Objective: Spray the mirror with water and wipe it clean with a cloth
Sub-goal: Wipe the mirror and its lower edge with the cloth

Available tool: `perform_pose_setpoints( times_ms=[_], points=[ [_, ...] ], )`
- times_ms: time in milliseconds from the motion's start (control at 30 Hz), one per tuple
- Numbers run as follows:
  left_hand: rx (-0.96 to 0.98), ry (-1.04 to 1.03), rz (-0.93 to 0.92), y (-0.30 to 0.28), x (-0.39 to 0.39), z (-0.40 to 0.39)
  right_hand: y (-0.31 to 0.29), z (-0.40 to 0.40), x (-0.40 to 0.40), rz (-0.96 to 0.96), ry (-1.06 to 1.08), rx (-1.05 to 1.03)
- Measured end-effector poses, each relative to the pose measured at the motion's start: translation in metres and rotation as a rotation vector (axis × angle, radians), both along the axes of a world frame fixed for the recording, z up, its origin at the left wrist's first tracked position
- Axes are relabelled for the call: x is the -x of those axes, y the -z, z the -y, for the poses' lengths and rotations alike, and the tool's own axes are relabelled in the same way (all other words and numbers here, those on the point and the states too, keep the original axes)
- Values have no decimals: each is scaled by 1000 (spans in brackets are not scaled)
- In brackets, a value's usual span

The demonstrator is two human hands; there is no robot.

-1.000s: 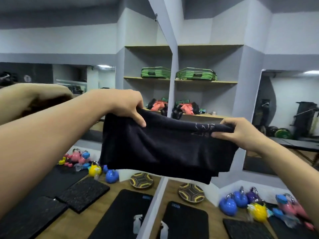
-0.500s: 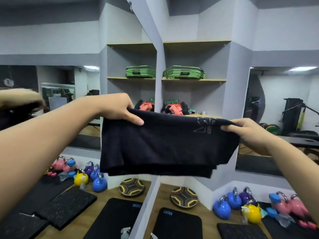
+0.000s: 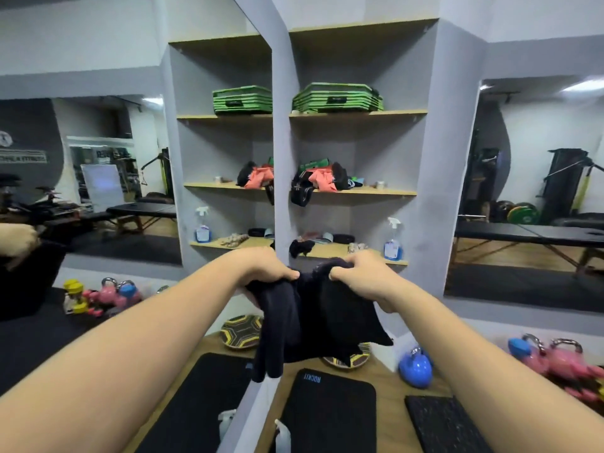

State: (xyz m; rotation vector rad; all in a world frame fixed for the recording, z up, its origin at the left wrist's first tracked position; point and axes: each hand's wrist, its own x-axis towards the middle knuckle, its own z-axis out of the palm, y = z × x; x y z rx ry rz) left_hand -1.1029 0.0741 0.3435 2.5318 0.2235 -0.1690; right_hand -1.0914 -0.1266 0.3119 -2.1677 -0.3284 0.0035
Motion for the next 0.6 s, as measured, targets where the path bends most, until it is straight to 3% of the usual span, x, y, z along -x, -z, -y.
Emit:
perform_pose_setpoints(
  times_ms=[167,300,400,533,567,600],
  points=[
    [307,43,-3,-9,-12,27,-4,-26,-8,276,-84,115],
    [703,86,-64,-28,-18,20,-8,-18,-14,275,-159,148],
    [637,116,85,-34,-28,21,-12,-17,-32,345,-93,131],
    [112,96,696,-29,-68,-1,-26,-6,-66,369,-78,-133],
    [74,162,719,-27,-77,-9,-30,-1,-72,327,-118,-228],
    [155,253,675,-24,-85,-16,-34,3,-78,289,-166,-303]
  ],
)
